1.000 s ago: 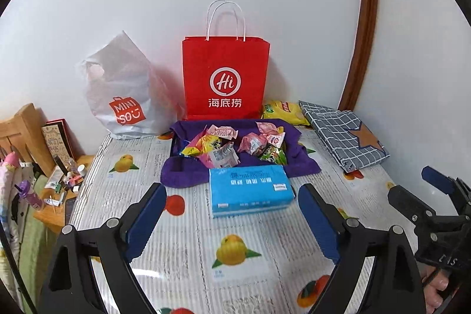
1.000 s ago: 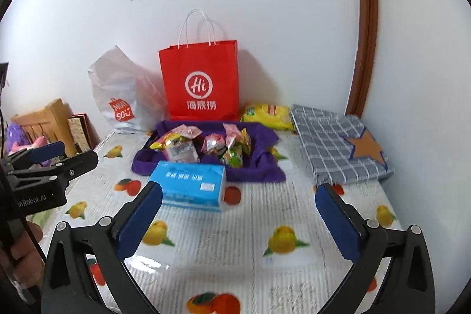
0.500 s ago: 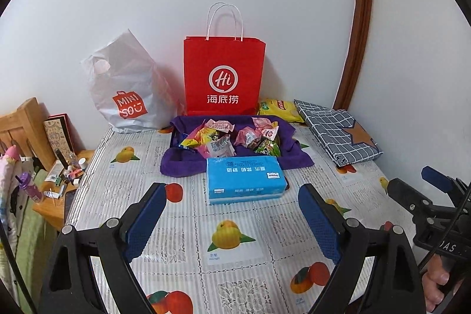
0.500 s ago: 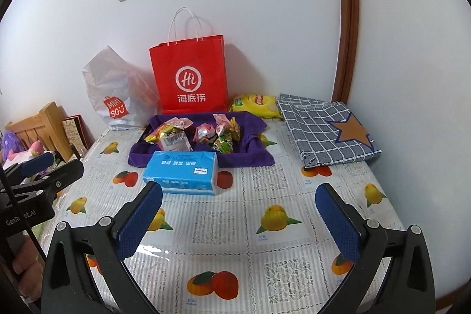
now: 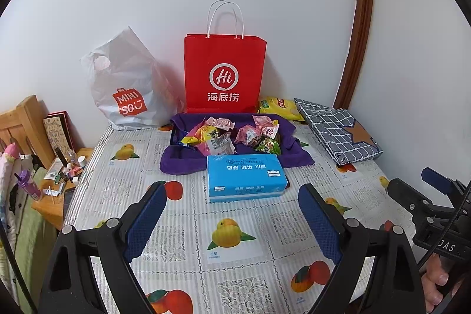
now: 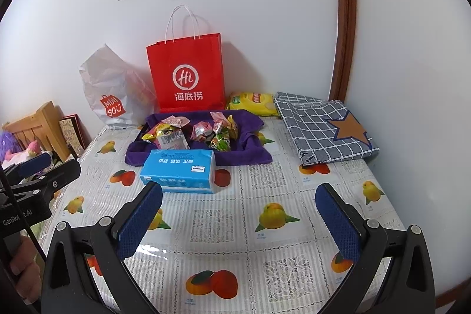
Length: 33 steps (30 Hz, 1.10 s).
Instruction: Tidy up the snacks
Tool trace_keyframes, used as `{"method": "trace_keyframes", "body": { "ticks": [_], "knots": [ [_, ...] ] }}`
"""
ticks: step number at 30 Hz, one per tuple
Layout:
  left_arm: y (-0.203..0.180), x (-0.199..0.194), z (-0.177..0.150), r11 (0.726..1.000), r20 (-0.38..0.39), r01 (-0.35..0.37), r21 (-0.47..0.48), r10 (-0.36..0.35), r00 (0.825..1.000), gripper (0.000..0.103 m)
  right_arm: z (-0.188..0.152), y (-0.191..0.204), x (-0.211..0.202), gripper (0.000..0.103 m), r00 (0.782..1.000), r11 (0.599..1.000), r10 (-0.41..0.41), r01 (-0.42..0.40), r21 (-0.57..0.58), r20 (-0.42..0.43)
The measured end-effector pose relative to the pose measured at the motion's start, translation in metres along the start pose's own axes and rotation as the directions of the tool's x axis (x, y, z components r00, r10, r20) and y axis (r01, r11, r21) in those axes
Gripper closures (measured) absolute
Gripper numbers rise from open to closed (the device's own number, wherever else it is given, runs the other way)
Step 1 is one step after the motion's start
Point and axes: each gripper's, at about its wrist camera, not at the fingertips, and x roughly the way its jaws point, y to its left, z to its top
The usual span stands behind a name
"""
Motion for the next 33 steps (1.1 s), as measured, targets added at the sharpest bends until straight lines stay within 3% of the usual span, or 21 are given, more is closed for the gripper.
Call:
{"method": "trace_keyframes", "body": {
  "ticks": [33],
  "knots": [
    [0.0,-0.0003,-0.0004,1.0,-0.005,-0.001,-0.005,0.001,1.0,0.012,-0.0028,0.0011,-0.0043,0.001,1.0,1.0,0.01,-0.01,0.008,0.01]
  ]
}}
